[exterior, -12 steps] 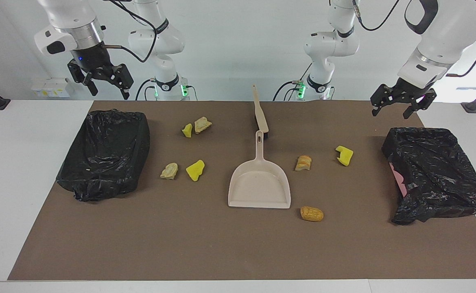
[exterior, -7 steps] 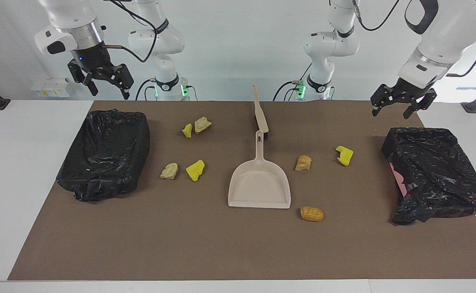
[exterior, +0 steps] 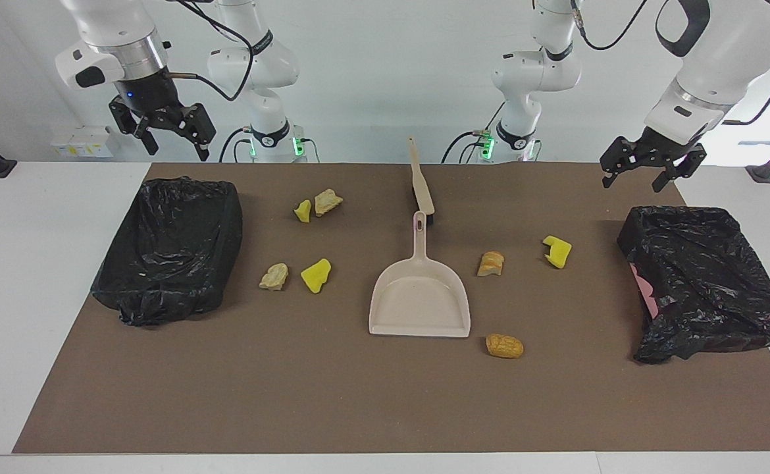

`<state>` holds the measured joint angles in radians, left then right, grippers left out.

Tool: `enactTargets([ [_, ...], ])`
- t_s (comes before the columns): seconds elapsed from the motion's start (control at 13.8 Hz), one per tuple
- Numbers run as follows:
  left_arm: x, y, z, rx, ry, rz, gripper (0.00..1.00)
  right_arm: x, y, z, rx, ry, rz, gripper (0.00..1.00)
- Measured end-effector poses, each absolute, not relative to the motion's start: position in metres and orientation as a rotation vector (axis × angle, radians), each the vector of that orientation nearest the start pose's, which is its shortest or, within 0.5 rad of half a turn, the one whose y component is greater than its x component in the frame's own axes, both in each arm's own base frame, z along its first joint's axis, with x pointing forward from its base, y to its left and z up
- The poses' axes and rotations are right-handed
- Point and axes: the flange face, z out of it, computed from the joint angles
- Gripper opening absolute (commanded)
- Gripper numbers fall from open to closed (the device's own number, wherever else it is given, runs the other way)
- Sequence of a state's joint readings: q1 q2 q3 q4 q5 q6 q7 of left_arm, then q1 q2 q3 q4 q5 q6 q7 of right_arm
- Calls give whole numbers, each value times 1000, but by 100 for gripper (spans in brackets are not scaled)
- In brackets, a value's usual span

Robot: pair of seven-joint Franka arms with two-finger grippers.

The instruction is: Sweep and dump trash in bin

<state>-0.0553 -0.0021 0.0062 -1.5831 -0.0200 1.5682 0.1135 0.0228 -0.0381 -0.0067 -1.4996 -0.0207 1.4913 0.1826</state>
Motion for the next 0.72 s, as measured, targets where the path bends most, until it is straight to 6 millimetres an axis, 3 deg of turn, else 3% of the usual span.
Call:
enactTargets([
  [0.36, 527, -49, 577, -3196, 298, 73, 100, 533, 6, 672, -3148, 266, -46, 100],
  [0.72, 476, -103, 516, -3208, 429, 67, 100, 533, 10, 672, -3149, 255, -43, 100],
])
